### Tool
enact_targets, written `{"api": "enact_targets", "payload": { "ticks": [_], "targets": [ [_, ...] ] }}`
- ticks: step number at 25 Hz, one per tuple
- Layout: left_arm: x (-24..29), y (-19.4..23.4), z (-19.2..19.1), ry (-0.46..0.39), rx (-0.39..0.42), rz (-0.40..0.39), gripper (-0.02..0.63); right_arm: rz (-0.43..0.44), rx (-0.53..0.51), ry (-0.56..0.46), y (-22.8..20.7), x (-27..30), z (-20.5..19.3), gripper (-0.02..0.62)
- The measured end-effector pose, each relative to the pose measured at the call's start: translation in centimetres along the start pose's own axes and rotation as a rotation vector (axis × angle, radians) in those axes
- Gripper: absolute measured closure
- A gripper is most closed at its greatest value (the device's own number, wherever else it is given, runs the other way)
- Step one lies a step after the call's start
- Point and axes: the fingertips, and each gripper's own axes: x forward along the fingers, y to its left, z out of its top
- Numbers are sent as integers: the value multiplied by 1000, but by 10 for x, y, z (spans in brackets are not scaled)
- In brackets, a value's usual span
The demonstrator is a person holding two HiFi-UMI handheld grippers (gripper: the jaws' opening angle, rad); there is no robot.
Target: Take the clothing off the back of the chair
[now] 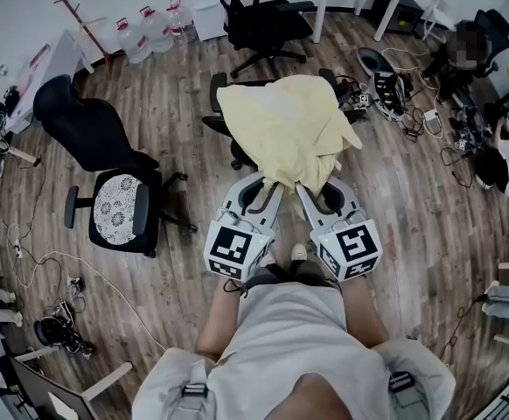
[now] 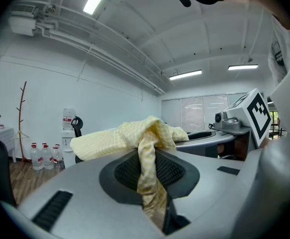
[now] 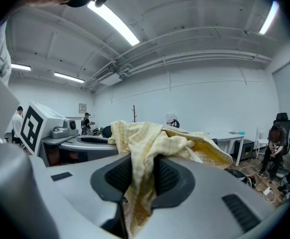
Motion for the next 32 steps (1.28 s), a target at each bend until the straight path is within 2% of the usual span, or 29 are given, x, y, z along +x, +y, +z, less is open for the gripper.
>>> {"api": "enact_targets", "payload": {
  "ticks": [7, 32],
  "targets": [
    [-5, -11, -1, -6, 0, 5, 532, 6, 0, -5, 3, -12, -2, 500],
    [-25, -56, 9, -46, 5, 105, 534, 102, -30, -52, 10, -57, 4, 502]
  ]
}}
